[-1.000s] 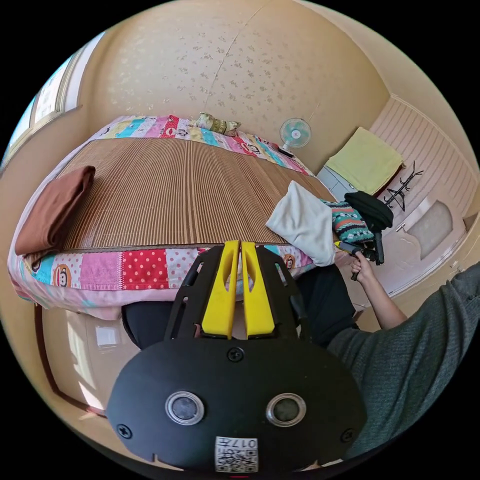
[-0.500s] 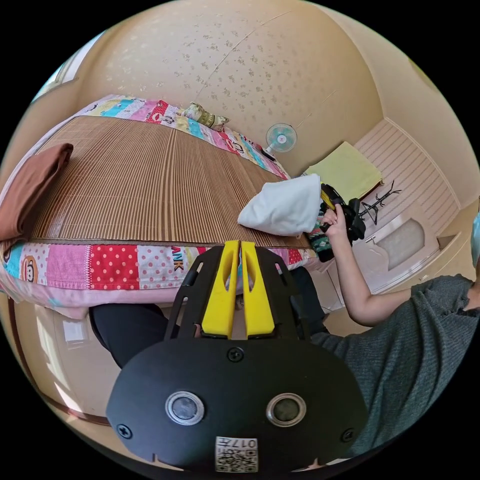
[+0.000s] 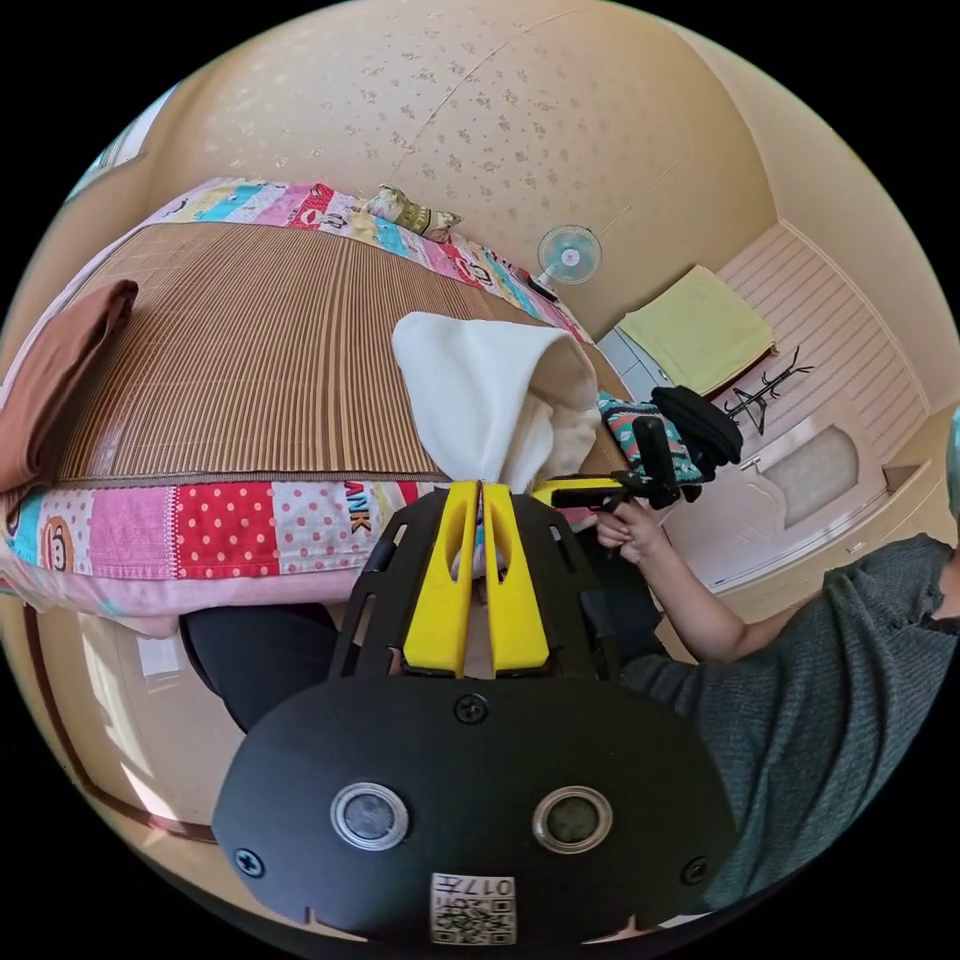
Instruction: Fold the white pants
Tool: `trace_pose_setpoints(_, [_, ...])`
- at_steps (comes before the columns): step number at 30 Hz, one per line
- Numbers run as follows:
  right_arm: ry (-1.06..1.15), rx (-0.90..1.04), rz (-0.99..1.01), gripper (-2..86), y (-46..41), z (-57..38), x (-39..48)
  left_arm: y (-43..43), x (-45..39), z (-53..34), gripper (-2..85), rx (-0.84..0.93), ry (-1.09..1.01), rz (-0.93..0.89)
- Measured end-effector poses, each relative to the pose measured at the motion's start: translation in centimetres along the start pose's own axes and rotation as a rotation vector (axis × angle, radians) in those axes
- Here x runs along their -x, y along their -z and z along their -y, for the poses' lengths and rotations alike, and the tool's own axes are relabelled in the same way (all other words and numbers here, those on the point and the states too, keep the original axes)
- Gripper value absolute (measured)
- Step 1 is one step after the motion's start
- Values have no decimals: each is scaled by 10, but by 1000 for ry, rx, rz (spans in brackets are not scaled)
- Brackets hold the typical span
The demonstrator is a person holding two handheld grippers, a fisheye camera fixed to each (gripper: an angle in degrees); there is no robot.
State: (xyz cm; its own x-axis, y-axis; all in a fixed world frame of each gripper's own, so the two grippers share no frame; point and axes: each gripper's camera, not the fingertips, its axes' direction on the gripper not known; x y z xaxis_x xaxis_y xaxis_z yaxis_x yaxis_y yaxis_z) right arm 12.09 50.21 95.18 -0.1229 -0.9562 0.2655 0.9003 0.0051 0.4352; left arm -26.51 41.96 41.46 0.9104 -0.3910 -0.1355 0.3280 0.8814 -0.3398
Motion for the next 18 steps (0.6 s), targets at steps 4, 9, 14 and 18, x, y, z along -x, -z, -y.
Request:
trace_pose_setpoints(4, [-230, -214, -205, 19, 94, -39, -51, -17, 11, 8, -10, -14, 14, -24])
trace_pose_setpoints(9, [-646, -524, -458, 89, 209, -91, -127, -49, 2, 18, -10, -11, -4, -81])
trace_pose_setpoints(14, [-666, -583, -99, 172, 227, -78, -203, -79, -19, 24, -8, 27, -42, -129])
trace_pose_setpoints(18, [-700, -591, -41, 81, 262, -48, -211, -80, -38, 20, -7, 20, -92, -139])
